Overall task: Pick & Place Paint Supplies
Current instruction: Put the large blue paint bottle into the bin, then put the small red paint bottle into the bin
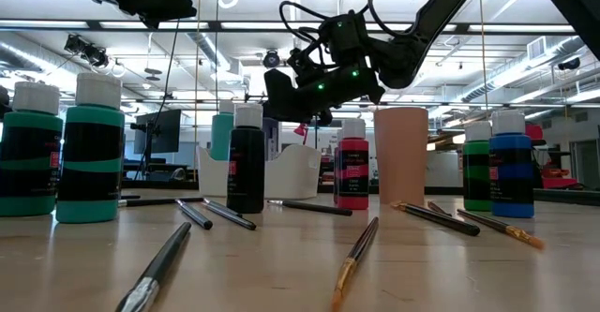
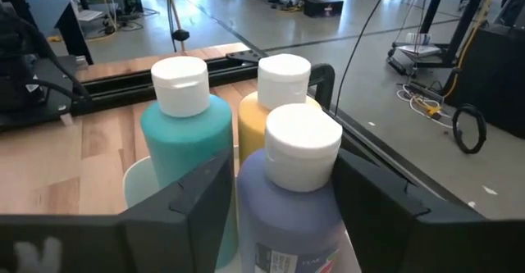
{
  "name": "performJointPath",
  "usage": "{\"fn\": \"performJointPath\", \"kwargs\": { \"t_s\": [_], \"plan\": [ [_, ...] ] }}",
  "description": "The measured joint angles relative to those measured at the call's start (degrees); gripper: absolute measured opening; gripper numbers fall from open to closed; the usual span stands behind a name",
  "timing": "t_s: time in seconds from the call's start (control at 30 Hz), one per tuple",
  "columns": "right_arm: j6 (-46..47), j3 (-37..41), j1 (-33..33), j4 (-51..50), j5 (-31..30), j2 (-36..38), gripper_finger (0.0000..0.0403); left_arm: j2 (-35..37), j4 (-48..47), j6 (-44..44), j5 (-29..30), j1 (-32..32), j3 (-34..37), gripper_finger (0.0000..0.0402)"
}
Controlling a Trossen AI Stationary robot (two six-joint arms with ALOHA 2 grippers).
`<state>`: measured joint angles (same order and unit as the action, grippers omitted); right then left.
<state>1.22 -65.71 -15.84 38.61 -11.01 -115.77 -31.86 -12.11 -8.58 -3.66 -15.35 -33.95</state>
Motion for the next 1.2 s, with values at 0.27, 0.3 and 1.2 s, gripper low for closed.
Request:
{"fn": "performJointPath", "kwargs": {
  "t_s": [0.27,0.3,1.2],
  "plan": [
    [-1.3,0.0,0.1,-0.1,0.0,0.0,0.0218,0.0,0.0,0.0,0.0,0.0,0.0,0.0139],
    [-1.7,0.0,0.2,-0.1,-0.1,0.0,0.0219,0.0,0.0,0.0,0.0,0.0,0.0,0.0139],
    [-3.2,0.0,12.0,-54.1,10.1,19.1,0.0227,0.0,0.0,0.0,0.0,0.0,0.0,0.0139]
  ]
}}
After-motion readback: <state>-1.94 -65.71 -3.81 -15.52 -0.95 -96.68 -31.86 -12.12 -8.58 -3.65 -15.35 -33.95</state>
